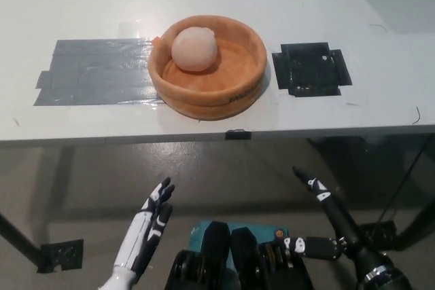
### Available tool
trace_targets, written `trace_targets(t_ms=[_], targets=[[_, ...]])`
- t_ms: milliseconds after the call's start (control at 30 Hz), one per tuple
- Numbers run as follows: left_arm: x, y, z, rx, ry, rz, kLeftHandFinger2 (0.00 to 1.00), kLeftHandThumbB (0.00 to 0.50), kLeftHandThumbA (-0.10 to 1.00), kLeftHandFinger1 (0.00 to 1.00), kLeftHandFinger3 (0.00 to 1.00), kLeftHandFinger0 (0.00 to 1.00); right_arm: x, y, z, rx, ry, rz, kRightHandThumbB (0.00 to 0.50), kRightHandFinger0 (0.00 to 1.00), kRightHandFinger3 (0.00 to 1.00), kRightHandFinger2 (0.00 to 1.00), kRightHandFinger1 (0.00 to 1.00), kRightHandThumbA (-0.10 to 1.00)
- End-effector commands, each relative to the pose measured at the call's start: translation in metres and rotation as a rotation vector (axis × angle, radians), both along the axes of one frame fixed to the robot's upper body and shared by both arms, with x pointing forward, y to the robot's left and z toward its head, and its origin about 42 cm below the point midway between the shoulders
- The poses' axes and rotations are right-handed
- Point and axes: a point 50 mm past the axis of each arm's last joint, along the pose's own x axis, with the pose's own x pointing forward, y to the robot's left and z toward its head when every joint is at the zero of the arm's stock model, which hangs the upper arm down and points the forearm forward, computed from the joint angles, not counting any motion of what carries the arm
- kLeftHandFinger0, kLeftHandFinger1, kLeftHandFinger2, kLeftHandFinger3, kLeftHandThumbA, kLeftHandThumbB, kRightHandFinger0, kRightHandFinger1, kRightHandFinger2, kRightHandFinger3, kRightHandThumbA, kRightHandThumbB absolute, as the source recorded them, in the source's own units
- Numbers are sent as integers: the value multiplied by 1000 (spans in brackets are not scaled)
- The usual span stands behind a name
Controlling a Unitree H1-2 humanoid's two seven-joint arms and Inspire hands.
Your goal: A person hands a emotional support dumpling to the robot which it grabs with its right hand and places in the soft place kept infront of it in the centre of the desk
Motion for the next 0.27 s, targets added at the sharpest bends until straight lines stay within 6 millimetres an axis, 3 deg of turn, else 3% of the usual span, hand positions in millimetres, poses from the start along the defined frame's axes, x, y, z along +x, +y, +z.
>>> trace_targets(t_ms=[0,233], targets=[[-2,2,9,-40,-72,28,1000,189,1000,1000,1000,1000,4,7,10,19,-44,55,352,1000,1000,1000,1000,1000],[-1,0,9,-31,-68,28,1000,190,1000,1000,1000,1000,4,4,10,13,-49,56,341,1000,1000,1000,1000,1000]])
